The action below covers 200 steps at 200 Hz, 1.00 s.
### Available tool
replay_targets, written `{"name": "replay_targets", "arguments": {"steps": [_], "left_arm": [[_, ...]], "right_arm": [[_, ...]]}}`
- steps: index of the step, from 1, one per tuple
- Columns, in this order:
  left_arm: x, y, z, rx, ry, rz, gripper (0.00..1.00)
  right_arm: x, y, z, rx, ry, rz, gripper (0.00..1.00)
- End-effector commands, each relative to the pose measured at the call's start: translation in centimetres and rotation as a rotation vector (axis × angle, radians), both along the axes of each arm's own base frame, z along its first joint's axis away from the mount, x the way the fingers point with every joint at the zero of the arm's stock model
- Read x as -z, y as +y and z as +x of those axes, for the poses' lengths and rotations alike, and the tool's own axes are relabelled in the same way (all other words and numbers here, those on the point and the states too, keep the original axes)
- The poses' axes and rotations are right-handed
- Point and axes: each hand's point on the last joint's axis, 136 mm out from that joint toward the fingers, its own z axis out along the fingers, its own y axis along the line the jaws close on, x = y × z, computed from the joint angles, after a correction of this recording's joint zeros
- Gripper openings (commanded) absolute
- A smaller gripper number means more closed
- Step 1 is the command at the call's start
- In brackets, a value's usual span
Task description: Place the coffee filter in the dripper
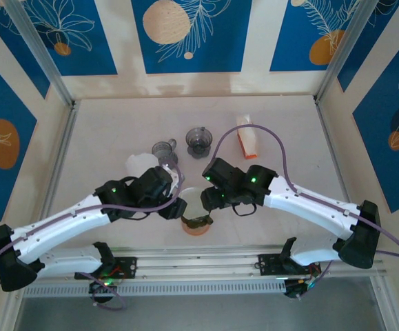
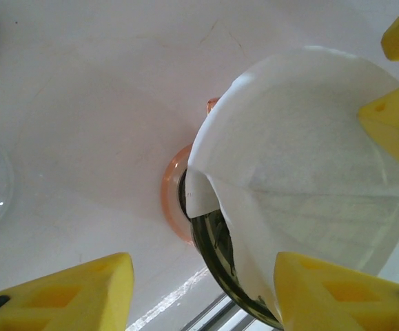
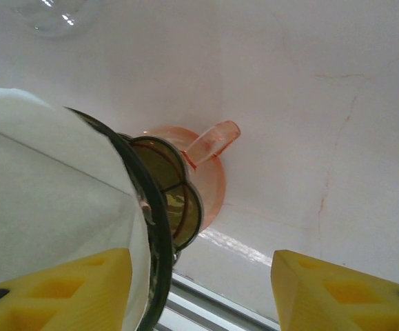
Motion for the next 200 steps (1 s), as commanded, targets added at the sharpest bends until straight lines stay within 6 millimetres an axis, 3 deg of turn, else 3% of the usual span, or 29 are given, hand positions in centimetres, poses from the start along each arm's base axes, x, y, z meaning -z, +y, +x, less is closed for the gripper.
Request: {"name": "replay_targets", "arguments": {"steps": [1, 52, 117, 171, 200], "left_arm": [[0.5, 0.9, -0.5, 0.002, -0.002, 0.033, 0.56], [0.1, 0.9, -0.4, -0.004, -0.005, 0.020, 0.59], [-3.1, -1.0, -0.1, 0.015, -0.061, -0.145, 0.79], [-0.7, -1.7, 0.5, 0.020, -0.028, -0.066, 0.81], [-0.1, -0.4, 0.7, -0.006, -0.035, -0.001, 0.70]], "right_arm": [[0.4, -1.2, 0.2, 0.048, 0.008, -0.045, 0.56], [0.3, -1.4, 0.1, 0.051, 0.012, -0.048, 0.55], [0.1, -0.7, 0.1, 0.035, 0.013, -0.027, 0.55], [0.3, -0.5, -0.1, 0.033, 0.020, -0.023, 0.56], [0.3, -0.6, 0.0, 0.037, 0.018, -0.026, 0.56]]}}
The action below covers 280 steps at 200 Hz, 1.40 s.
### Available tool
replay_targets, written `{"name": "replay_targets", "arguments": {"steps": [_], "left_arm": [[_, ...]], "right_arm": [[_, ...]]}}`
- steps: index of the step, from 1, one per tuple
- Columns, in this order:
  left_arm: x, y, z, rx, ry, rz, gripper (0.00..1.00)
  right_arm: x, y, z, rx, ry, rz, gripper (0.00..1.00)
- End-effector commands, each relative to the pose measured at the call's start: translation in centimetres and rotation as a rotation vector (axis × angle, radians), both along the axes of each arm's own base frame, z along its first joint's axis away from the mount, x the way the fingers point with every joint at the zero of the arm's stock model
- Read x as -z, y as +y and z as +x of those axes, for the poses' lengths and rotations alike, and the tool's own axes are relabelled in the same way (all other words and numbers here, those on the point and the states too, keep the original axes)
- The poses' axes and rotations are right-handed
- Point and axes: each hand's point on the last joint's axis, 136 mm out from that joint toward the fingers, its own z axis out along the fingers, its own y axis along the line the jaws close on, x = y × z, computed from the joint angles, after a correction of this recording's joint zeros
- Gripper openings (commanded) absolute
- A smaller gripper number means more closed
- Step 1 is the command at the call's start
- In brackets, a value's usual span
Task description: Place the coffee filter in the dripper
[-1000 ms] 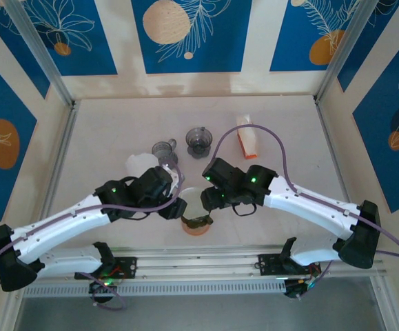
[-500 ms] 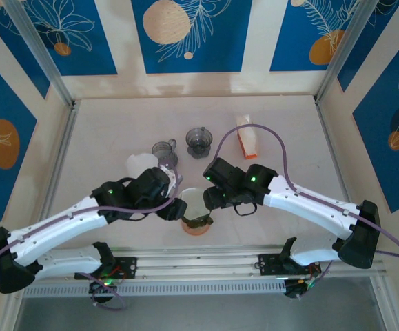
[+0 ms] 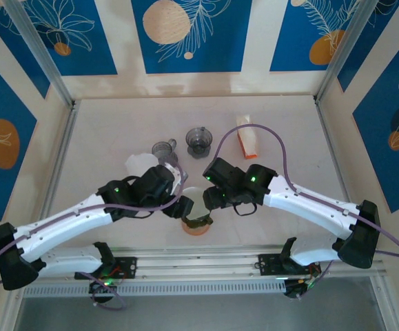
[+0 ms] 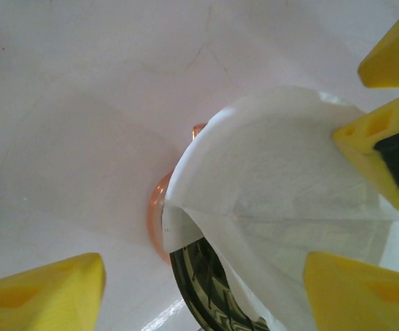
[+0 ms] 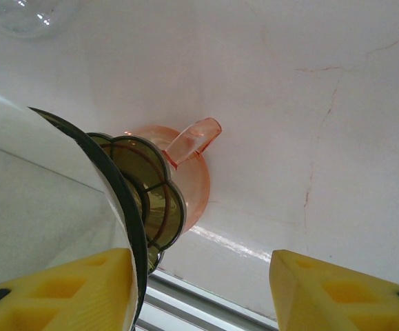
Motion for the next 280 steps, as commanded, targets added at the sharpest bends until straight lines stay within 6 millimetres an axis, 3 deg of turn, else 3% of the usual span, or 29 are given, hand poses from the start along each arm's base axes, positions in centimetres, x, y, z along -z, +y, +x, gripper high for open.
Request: {"name": "replay_targets", "arguments": {"steps": [1, 28, 58, 96, 126, 171, 229, 280], "left_arm": [[0.1, 1.0, 0.0, -0.009, -0.015, 0.046, 0.70], [0.9, 2.1, -0.4, -0.017, 0.001, 0.096, 0.60], [1.6, 2.8, -0.7, -0.024, 0.013, 0.124, 0.55], [1.5, 2.9, -0.7, -0.028, 0.013, 0.123, 0.56], [0.5, 2.1, -0.7, -0.028, 0.007, 0.061, 0.65], [-0.7, 1.4, -0.8, -0.022, -0.006, -0.017, 0.70], [1.4, 2.4, -0.9, -0.033, 0.022, 0.069, 0.60], [1.4, 2.4, -1.0, -0.033, 0.023, 0.062, 0.58]], "right_arm": [[0.0, 0.1, -0.3, 0.006, 0.013, -0.002, 0.56], [0.1, -0.1, -0.3, 0.010, 0.014, -0.011, 0.56], [0.1, -0.4, -0.2, 0.016, 0.010, -0.020, 0.56], [0.4, -0.3, -0.2, 0.018, 0.019, -0.023, 0.56], [0.4, -0.2, -0.3, 0.016, 0.021, -0.021, 0.56], [0.6, -0.1, -0.4, 0.014, 0.026, -0.015, 0.56], [0.7, 0.0, -0.4, 0.011, 0.026, -0.013, 0.56], [-0.6, 0.3, -0.1, 0.003, -0.002, 0.011, 0.58]]}}
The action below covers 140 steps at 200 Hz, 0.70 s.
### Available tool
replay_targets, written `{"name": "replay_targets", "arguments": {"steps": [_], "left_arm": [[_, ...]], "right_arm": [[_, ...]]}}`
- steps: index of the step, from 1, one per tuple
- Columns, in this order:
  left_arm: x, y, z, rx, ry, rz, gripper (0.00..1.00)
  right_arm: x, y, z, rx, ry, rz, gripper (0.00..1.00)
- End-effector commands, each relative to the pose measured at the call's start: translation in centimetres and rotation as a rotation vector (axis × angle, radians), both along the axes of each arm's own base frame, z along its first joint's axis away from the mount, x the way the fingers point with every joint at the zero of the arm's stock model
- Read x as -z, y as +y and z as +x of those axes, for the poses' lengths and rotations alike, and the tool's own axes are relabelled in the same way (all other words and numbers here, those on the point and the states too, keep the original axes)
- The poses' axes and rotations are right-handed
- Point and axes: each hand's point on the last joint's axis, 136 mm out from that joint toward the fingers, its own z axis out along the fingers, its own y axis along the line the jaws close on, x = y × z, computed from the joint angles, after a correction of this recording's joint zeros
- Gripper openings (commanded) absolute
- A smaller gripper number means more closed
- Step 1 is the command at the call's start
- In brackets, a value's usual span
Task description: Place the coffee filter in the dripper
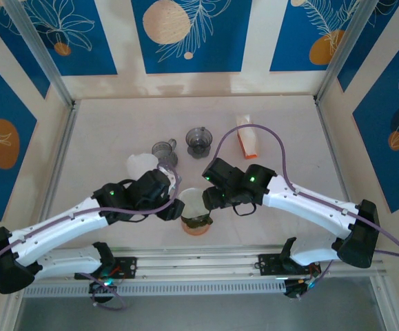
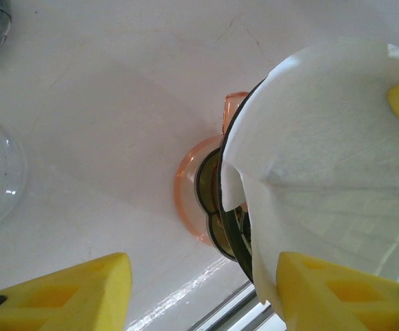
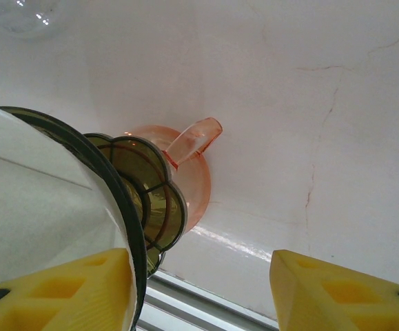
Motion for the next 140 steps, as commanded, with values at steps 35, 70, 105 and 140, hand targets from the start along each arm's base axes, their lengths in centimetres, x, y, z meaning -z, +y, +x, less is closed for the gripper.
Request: {"name": "replay_targets", "arguments": {"steps": [35, 70, 105, 140], "left_arm": [[0.4, -0.1, -0.3, 0.010, 0.011, 0.004, 0.59], [0.4, -0.4, -0.2, 0.014, 0.009, -0.008, 0.59], [0.5, -0.5, -0.2, 0.015, 0.012, -0.008, 0.59], [0.6, -0.5, -0.2, 0.015, 0.013, -0.007, 0.59]], "right_arm": [[-2.7, 0.2, 0.0, -0.001, -0.048, 0.056, 0.58], [-3.1, 0.2, -0.4, -0.013, -0.055, 0.075, 0.54], [-2.2, 0.4, -1.0, -0.025, -0.029, 0.063, 0.50], [-1.3, 0.1, -1.0, -0.012, -0.013, 0.029, 0.45]]}}
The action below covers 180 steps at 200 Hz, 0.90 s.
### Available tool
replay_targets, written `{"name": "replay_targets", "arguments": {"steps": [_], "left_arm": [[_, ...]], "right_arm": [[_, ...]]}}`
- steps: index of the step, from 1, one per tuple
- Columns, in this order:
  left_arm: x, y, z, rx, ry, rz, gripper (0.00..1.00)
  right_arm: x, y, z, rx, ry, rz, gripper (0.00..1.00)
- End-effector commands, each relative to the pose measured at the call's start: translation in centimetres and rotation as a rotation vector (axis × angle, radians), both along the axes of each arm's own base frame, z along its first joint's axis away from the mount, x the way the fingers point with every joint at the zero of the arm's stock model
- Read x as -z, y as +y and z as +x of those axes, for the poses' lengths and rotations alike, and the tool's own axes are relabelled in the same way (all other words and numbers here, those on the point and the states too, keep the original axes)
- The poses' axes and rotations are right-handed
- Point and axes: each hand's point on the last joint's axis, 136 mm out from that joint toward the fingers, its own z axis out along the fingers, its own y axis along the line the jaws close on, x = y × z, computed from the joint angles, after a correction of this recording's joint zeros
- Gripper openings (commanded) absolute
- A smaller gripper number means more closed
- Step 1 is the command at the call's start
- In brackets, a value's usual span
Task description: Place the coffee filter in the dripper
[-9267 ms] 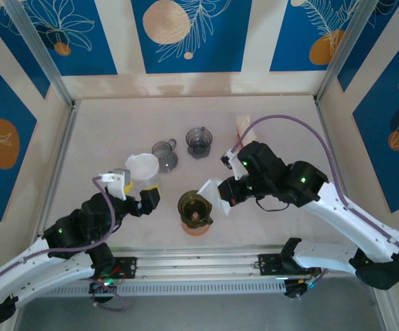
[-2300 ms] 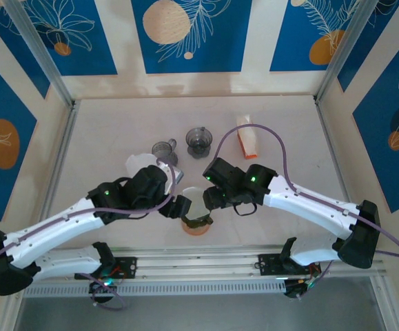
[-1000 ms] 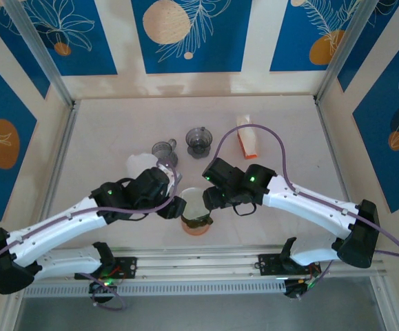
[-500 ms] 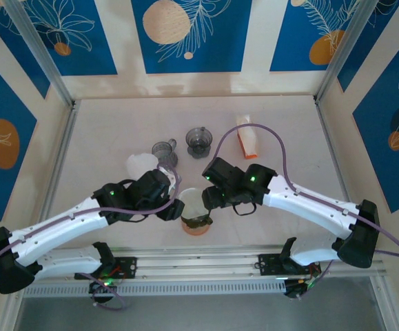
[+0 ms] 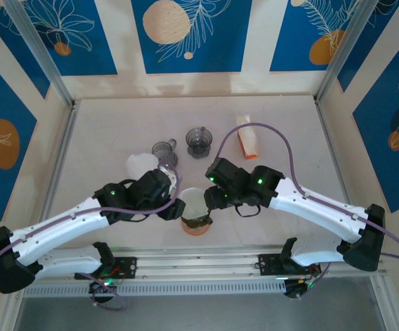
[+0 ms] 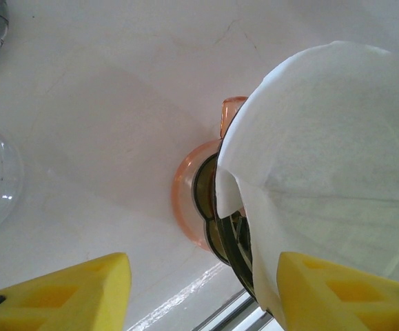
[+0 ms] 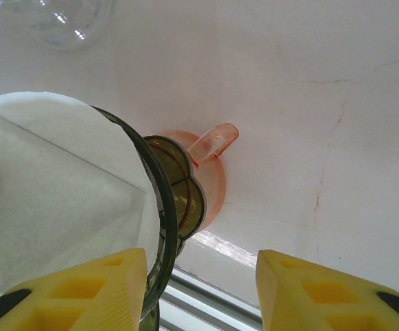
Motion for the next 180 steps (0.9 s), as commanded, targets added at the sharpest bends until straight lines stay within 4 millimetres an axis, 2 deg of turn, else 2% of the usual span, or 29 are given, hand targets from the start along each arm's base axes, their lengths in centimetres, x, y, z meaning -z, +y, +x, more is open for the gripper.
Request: {"name": "replay_targets", "arguments": {"steps": [1, 28, 47, 70, 102, 107, 118, 152, 180], "left_arm": [[0.5, -0.2, -0.4, 0.015, 0.017, 0.001, 0.59], [0.5, -0.3, -0.3, 0.014, 0.017, -0.002, 0.59], [0.5, -0.3, -0.4, 0.017, 0.017, -0.003, 0.59], [0.5, -0.4, -0.3, 0.014, 0.018, -0.006, 0.59], [0.6, -0.3, -0.3, 0.013, 0.017, -0.004, 0.59], [0.6, -0.3, -0.3, 0.013, 0.016, -0.004, 0.59], [0.6, -0.4, -0.3, 0.014, 0.015, -0.004, 0.59], [0.6, -0.4, -0.3, 0.015, 0.015, -0.003, 0.59], [0.7, -0.4, -0.3, 0.014, 0.015, -0.004, 0.59]], "right_arm": [[0.7, -0.2, -0.3, 0.010, 0.023, -0.027, 0.45], [0.5, -0.3, -0.2, 0.011, 0.013, -0.031, 0.45], [-0.6, 0.1, -0.2, -0.009, -0.027, -0.006, 0.59], [-1.5, 1.4, -0.5, -0.053, -0.037, 0.051, 0.66], [0.4, 2.9, -0.8, -0.081, 0.040, 0.033, 0.68], [0.6, 3.1, -0.8, -0.085, 0.049, 0.029, 0.75], [1.3, 3.4, -0.8, -0.090, 0.065, 0.010, 0.77], [3.2, 2.8, -0.3, -0.065, 0.104, -0.075, 0.76], [3.8, 2.5, 0.0, -0.055, 0.117, -0.105, 0.75]]}}
